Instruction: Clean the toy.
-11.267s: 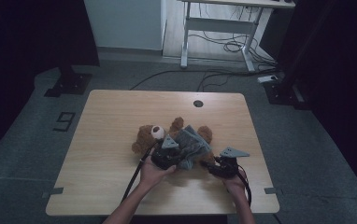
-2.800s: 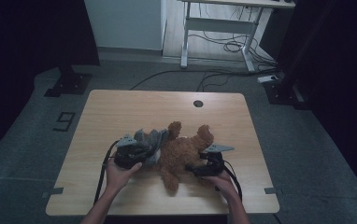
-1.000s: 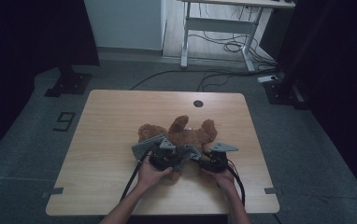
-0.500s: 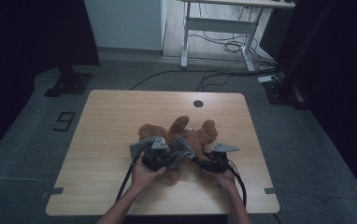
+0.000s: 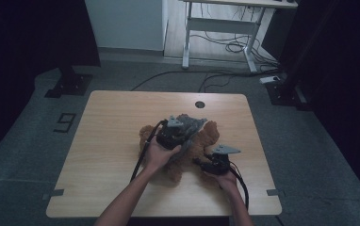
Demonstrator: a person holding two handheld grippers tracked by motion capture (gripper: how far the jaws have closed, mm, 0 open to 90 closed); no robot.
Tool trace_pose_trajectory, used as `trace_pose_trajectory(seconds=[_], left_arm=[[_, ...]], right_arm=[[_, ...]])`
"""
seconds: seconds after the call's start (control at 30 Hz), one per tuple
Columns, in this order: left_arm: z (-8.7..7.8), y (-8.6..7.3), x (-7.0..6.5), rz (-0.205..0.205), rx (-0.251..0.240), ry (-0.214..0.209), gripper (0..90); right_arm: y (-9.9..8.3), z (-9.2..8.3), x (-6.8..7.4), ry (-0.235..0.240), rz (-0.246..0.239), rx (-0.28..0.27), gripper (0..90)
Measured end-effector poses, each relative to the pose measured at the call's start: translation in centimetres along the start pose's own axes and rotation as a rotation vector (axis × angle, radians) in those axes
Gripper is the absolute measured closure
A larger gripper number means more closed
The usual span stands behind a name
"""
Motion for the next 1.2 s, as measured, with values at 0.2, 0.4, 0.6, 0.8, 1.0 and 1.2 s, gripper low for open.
trace_pose_trajectory(seconds=[0.2,0.4,0.6,0.8,1.0,1.2], left_arm=[[1.1,-0.4,0.1,-0.012,0.001,-0.042,83.7],[1.3,-0.9,-1.7,0.029,0.012,-0.089,83.7],[1.9,-2.3,-3.6,0.067,0.039,-0.132,83.7],[1.6,-3.5,-4.3,0.149,0.086,-0.092,83.5],[0.0,-4.1,-2.4,0.087,0.064,-0.087,83.5],[-2.2,-3.6,0.1,0.043,-0.001,0.024,83.4]], right_arm=[[-0.1,0.1,-0.2,0.001,0.007,0.005,57.7],[-0.1,0.2,-0.1,0.002,0.001,0.016,58.1],[-0.2,0.2,-0.1,0.004,0.001,0.019,58.0],[-0.2,0.2,0.0,0.007,0.0,0.019,58.0],[-0.2,0.1,-0.1,0.009,0.001,0.011,58.2],[-0.1,0.2,-0.2,0.017,0.016,0.003,58.4]])
Point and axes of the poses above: each handheld gripper's, and its own axes: z roughly forward along the jaws, y roughly out of its top, x roughly to its left, the point moved 2 cm from there along z, roughly forward along the jaws, and after that the axes turned 3 degrees about -y, right-handed, at the moved point
